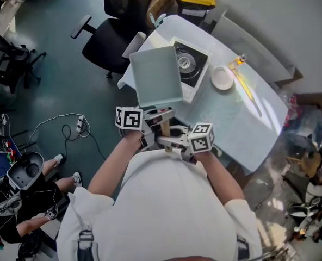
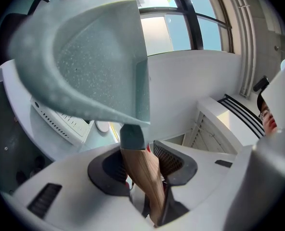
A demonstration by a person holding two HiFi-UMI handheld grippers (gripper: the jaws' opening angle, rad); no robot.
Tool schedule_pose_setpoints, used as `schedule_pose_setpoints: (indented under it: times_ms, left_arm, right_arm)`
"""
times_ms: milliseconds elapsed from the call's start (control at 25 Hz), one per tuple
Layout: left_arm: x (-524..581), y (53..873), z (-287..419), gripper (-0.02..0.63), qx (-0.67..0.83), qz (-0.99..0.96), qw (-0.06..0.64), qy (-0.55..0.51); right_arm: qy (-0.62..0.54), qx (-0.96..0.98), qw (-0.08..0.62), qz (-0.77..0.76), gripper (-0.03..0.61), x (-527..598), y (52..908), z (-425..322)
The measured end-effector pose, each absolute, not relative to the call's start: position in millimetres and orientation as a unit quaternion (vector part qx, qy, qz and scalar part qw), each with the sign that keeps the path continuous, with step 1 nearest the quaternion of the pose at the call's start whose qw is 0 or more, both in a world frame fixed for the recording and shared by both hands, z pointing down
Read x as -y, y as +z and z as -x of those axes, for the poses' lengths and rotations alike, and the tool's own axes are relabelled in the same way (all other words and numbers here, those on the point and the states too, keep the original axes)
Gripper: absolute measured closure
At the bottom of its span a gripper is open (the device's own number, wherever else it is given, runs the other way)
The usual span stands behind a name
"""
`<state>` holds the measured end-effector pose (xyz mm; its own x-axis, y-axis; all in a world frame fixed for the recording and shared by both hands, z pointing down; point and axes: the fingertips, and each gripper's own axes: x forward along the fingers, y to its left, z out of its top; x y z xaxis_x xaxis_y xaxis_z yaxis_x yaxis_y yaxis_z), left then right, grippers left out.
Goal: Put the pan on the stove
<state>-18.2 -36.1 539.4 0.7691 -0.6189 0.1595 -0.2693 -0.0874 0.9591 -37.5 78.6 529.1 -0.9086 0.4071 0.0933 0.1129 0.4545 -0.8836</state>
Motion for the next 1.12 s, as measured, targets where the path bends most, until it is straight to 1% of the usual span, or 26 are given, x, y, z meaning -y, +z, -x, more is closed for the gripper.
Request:
schedule_pose_setpoints:
  times_ms: [440, 1120]
  left_arm:
    - [98.8, 556.4, 13.8, 0.443, 0.33, -0.721, 0.593, -0.139]
    - [135.1, 571.1, -2.6, 0.442, 0.295, -0.724, 0.612, -0.124]
  right_arm:
    - [0.495, 0.836, 0.161, 0.173, 0.433, -18.1, 545.8, 29.7]
    - [0.51, 0.835, 0.147, 0.145, 0.433, 19.4, 562.1, 21.5]
